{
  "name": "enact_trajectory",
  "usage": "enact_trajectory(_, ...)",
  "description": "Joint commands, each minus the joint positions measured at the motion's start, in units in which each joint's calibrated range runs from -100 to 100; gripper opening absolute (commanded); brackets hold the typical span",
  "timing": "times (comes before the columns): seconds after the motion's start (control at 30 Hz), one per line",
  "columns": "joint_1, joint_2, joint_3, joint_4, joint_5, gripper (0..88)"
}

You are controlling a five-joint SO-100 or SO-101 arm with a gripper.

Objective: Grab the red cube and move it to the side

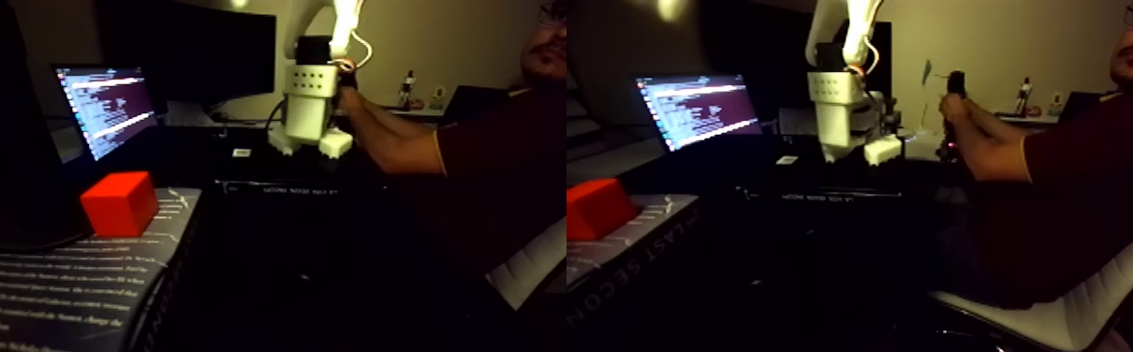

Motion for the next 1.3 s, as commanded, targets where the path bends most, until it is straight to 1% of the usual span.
enact_trajectory(0.0,-3.5,-7.0,4.7,-2.8,-9.8,0.9)
enact_trajectory(0.03,-3.5,-9.2,7.2,-4.3,-12.2,0.6)
enact_trajectory(0.07,-3.6,-11.4,10.8,-5.7,-13.5,0.6)
enact_trajectory(0.2,-4.4,-22.9,28.4,-13.1,-16.4,0.6)
enact_trajectory(0.3,-7.2,-33.0,43.5,-18.9,-19.2,0.6)
enact_trajectory(0.43,-10.9,-47.2,60.7,-23.2,-21.4,0.6)
enact_trajectory(0.53,-13.0,-56.1,69.6,-23.5,-21.9,0.6)
enact_trajectory(0.67,-14.7,-65.8,77.0,-22.8,-22.0,0.6)
enact_trajectory(0.8,-16.1,-70.9,82.3,-22.8,-21.7,0.6)
enact_trajectory(1.03,-19.0,-71.7,83.5,-22.7,-21.7,0.6)
enact_trajectory(1.27,-18.5,-71.6,83.6,-22.8,-21.7,0.6)
